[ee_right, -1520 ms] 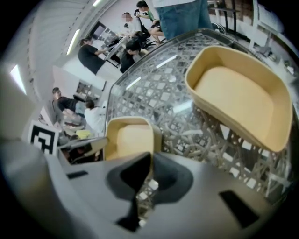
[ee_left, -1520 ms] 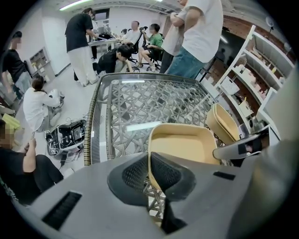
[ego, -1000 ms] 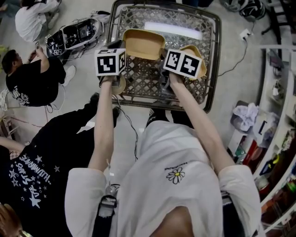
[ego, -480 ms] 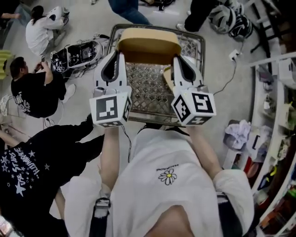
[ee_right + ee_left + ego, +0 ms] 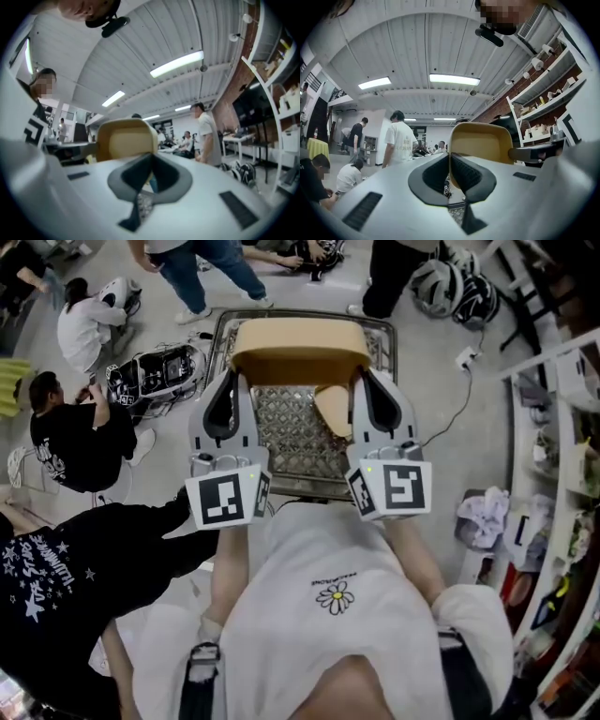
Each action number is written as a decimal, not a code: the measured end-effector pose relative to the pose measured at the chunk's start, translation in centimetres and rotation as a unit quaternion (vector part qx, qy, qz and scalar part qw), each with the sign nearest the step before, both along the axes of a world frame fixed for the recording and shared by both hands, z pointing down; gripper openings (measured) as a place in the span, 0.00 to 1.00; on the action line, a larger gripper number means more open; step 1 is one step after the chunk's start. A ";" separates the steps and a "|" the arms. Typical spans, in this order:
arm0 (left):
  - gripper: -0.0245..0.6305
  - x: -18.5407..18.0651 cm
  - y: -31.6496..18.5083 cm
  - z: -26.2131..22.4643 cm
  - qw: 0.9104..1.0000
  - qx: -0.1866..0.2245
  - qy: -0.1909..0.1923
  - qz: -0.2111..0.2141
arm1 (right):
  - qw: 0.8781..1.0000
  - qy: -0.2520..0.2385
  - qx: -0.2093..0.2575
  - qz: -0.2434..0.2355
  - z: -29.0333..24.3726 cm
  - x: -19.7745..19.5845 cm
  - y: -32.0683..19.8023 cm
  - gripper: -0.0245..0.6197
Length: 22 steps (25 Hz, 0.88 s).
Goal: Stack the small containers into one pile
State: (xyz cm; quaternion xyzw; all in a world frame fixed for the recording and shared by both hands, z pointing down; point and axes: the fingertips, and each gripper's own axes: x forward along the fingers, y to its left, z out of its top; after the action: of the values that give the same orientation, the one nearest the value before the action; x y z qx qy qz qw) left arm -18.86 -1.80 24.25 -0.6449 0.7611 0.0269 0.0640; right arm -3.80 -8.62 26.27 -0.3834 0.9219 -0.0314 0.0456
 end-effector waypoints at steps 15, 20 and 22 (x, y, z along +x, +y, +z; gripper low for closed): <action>0.10 1.7 -11.2 7.8 0.966 -0.232 -0.034 0.109 | 0.940 -0.031 -0.338 0.031 10.7 2.5 -5.0 0.09; 0.10 4.4 -15.0 12.6 0.925 -0.334 -0.060 0.171 | 0.877 -0.081 -0.471 0.043 16.3 4.5 -5.4 0.09; 0.10 5.5 -15.8 14.7 0.906 -0.368 -0.071 0.196 | 0.858 -0.086 -0.503 0.058 18.4 5.1 -5.0 0.09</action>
State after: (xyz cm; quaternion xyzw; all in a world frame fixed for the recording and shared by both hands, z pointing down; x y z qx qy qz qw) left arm -13.40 -17.60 38.92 -0.7590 0.5689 -0.2886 -0.1303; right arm 1.32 -13.61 44.68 -0.4031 0.7492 -0.5205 -0.0729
